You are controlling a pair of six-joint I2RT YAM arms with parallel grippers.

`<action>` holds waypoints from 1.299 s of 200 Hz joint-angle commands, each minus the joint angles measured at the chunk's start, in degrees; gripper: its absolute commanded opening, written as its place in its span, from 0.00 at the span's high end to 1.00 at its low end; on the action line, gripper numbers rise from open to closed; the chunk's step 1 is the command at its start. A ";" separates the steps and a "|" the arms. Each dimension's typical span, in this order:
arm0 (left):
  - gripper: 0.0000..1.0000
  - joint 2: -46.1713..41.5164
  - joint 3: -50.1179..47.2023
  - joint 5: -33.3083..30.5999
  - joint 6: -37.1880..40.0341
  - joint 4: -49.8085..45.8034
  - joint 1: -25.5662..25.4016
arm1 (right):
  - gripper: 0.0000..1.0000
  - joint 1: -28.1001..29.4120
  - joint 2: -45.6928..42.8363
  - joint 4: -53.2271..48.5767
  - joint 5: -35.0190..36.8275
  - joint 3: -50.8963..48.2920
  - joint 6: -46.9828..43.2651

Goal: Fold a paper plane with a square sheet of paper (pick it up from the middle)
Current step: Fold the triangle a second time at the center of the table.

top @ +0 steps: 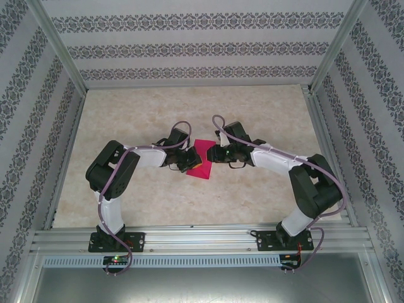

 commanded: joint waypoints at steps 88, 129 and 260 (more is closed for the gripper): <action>0.99 1.97 0.12 -1.29 1.98 -4.32 0.19 | 0.92 3.60 8.94 2.30 -8.51 1.27 8.75; 1.00 1.44 0.00 -1.75 2.27 -4.91 0.25 | 0.91 3.51 9.25 1.58 -8.89 1.70 8.16; 1.00 1.37 0.31 -2.08 2.25 -5.46 0.27 | 0.89 1.80 3.53 0.24 -6.79 -0.11 8.81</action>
